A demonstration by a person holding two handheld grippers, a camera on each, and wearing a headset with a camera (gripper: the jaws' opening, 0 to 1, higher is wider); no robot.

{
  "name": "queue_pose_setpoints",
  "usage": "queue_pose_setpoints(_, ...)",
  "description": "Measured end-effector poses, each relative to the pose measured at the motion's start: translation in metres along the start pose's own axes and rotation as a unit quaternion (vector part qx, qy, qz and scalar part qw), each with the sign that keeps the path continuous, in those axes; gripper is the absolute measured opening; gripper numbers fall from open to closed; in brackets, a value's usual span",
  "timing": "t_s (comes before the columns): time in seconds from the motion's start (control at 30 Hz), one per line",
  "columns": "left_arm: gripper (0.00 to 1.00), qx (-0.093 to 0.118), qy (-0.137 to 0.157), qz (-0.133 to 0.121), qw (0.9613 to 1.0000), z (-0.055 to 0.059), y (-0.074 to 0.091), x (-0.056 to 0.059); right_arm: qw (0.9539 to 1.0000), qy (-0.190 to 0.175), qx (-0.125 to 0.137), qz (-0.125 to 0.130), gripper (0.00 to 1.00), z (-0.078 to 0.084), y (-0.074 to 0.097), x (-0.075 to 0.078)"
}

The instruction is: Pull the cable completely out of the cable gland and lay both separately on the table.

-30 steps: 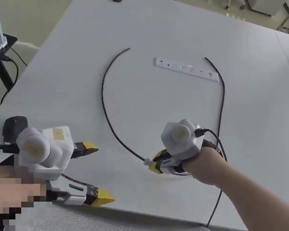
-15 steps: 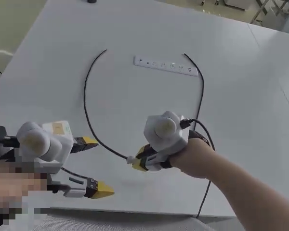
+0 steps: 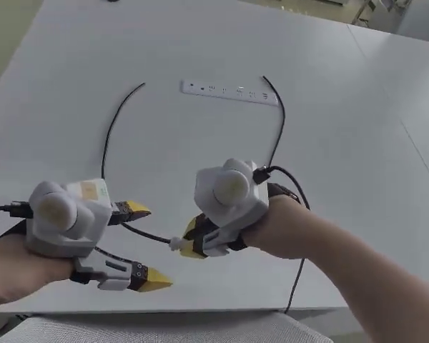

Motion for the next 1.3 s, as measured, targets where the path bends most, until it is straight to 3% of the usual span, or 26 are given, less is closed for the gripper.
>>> queue_pose_setpoints(0.23, 0.71, 0.022, 0.025, 0.016, 0.9993, 0.002, -0.003, -0.002, 0.9998, 0.017, 0.008, 0.005, 0.06, -0.004, 0.004, -0.010)
queue_pose_setpoints(0.43, 0.57, 0.045, 0.052, 0.035, 0.9970, -0.002, -0.004, -0.002, 0.9992, 0.035, 0.012, 0.015, 0.06, -0.007, 0.011, -0.021)
queue_pose_setpoints(0.63, 0.40, 0.047, 0.047, 0.061, 0.9959, -0.005, -0.004, 0.005, 0.9986, 0.045, 0.015, 0.023, 0.06, -0.008, 0.018, -0.024)
queue_pose_setpoints(0.77, 0.38, 0.045, 0.043, 0.065, 0.9960, -0.005, -0.006, 0.009, 0.9985, 0.048, 0.012, 0.022, 0.06, -0.007, 0.019, -0.027)
queue_pose_setpoints(1.03, 0.24, 0.057, 0.040, 0.078, 0.9945, -0.009, -0.008, 0.017, 0.9981, 0.056, 0.012, 0.024, 0.06, -0.006, 0.020, -0.031)
queue_pose_setpoints(1.3, 0.16, 0.049, 0.038, 0.088, 0.9942, -0.007, -0.009, 0.022, 0.9975, 0.067, 0.004, 0.023, 0.06, -0.004, 0.018, -0.034)
Point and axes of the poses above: the centre of the closed fingertips' face, and the gripper's own axes: y roughly backward along the fingers, x roughly to its right, z roughly out of its underside, the point moved 7 cm from there along y, roughly backward along the fingers, and after that the axes turned 6 degrees about -z, right-handed, at the moved point
